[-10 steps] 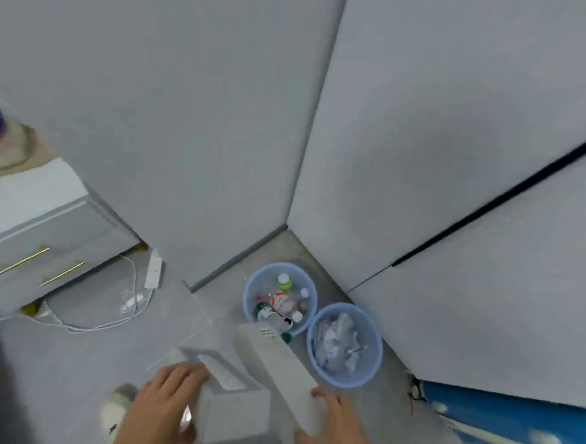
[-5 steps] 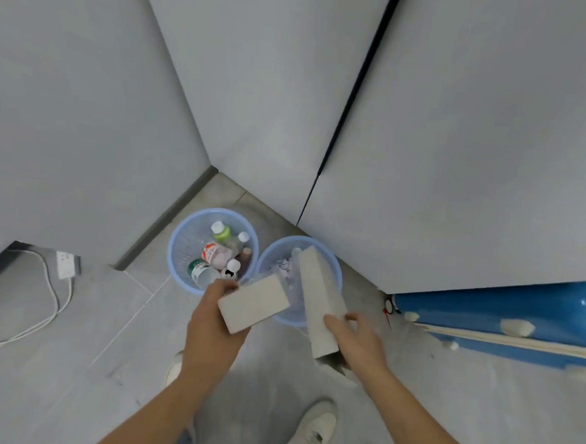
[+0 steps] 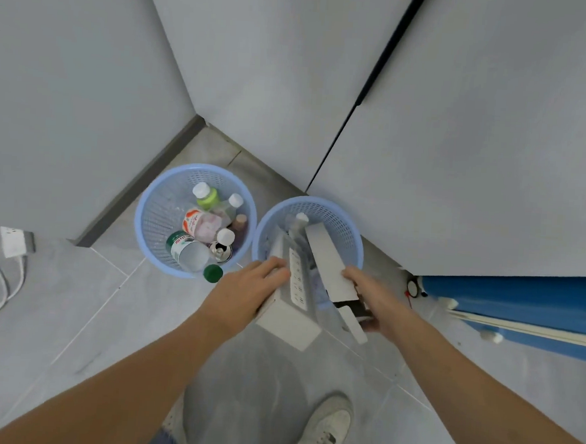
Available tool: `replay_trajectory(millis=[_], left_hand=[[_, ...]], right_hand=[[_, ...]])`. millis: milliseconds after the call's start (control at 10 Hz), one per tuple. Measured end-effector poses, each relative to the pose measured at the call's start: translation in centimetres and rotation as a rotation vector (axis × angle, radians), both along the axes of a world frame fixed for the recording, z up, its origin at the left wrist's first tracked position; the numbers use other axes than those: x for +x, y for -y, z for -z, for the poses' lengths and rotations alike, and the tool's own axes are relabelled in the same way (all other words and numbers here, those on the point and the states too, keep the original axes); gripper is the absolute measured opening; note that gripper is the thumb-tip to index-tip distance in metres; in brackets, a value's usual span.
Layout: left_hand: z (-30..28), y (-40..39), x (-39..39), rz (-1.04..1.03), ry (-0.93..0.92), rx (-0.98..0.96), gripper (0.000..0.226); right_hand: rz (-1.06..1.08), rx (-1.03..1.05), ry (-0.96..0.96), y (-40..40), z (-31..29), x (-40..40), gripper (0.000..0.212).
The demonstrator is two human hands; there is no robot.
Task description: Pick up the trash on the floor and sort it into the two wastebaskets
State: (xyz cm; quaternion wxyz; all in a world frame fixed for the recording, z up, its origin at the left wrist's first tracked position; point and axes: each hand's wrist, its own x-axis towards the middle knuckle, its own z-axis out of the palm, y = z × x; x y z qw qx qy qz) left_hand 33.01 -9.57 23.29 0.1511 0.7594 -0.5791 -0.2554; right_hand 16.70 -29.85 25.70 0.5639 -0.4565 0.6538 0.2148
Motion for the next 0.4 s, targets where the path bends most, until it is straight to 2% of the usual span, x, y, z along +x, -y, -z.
replay_trajectory(millis=[200, 300, 400], left_hand=[[2.7, 2.6, 1.3, 0.096, 0.040, 0.055, 0.051], [3.2, 3.2, 1.2, 0.087, 0.008, 0.065, 0.058], [2.7, 2.3, 1.5, -0.081, 0.029, 0.118, 0.082]], right_hand=[[-0.015, 0.050, -0.011, -0.8, 1.0, 2.3, 0.037], [0.011, 0.078, -0.004, -1.3, 0.6, 2.6, 0.049], [-0.152, -0.058, -0.081, -1.2, -0.5, 2.0, 0.069]])
